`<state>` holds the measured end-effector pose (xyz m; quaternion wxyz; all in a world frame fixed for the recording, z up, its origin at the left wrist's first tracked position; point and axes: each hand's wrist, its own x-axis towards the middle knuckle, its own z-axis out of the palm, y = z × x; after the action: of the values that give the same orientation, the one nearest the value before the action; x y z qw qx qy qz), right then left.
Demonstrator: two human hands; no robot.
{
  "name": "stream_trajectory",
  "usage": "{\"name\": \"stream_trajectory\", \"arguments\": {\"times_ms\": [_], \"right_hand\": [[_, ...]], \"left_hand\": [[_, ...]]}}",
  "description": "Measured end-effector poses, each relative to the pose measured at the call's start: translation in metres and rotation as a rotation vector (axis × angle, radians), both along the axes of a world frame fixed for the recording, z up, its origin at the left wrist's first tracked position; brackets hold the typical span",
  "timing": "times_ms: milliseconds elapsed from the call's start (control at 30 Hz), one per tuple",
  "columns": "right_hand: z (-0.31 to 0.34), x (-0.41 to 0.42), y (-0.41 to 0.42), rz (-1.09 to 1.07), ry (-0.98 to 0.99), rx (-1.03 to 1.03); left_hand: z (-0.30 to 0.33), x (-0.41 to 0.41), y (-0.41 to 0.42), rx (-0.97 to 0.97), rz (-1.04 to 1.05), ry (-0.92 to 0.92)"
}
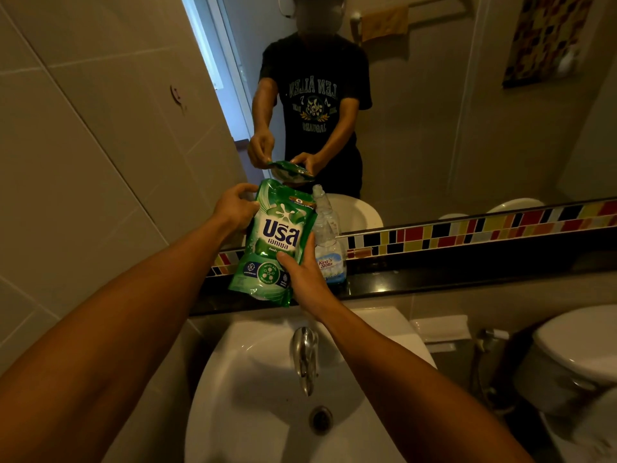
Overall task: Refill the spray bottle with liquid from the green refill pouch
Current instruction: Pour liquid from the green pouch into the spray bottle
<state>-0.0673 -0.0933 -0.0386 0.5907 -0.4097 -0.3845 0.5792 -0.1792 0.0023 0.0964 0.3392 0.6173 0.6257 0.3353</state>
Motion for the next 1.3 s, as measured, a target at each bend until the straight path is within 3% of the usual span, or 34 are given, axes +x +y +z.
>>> {"name": "stream_trajectory", "arguments": {"times_ms": [1300], "right_hand": [[0.002, -0.015, 0.012, -0.038, 0.134, 0.010]], "left_hand": [[0.018, 0.005, 0.005, -0.018, -0.033, 0.045]]}}
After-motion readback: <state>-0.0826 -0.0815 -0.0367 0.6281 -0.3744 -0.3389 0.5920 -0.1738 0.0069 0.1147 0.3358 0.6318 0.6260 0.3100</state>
